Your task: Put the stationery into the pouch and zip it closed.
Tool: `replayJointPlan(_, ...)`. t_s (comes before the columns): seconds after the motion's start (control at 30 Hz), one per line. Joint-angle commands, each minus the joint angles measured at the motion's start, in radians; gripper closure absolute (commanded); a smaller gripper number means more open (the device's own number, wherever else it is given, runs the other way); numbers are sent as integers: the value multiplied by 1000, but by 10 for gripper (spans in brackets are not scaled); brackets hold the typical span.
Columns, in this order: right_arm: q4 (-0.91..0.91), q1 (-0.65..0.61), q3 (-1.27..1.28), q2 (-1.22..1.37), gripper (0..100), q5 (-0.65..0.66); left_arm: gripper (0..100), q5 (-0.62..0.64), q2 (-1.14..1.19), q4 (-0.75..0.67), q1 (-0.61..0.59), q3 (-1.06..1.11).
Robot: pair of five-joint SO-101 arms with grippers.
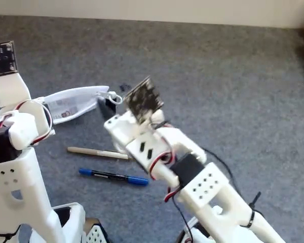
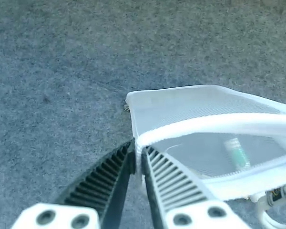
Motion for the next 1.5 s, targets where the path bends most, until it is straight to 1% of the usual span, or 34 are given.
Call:
replayJointPlan(0.0, 136, 74, -165, -31, 793, -11, 993, 6, -79, -6, -21, 10)
replayJointPlan(0.13, 179, 111, -217, -30, 793, -5, 993, 6, -142, -15, -21, 51)
replayJointPlan(0.43, 182, 200, -223, -5, 793, -3, 993, 5, -143, -29, -24, 79)
replayJointPlan(0.53, 239, 237, -237, 90, 793, -3, 993, 5, -143, -29, -65, 77)
replayJointPlan(0.63, 280, 252, -317, 209, 793, -3, 993, -15, -143, -31, -114, 81)
replayJointPlan(0.8, 417, 268, -453, 390, 793, -3, 993, -25, -143, -72, -142, 124)
replayJointPlan(0.9, 475, 269, -521, 478, 793, -3, 993, -25, -143, -89, -162, 142)
replayJointPlan(1.07, 481, 263, -561, 621, 793, 11, 993, -26, -148, -84, -182, 145)
replayJointPlan(1.17, 479, 234, -564, 708, 793, 80, 993, -26, -148, -83, -182, 147)
replayJointPlan(1.23, 478, 202, -564, 762, 793, 100, 993, -26, -148, -83, -180, 147)
replayJointPlan(1.33, 478, 159, -578, 837, 793, 101, 993, -26, -148, -83, -180, 147)
replayJointPlan(1.47, 478, 150, -651, 943, 793, 101, 993, -26, -148, -81, -180, 147)
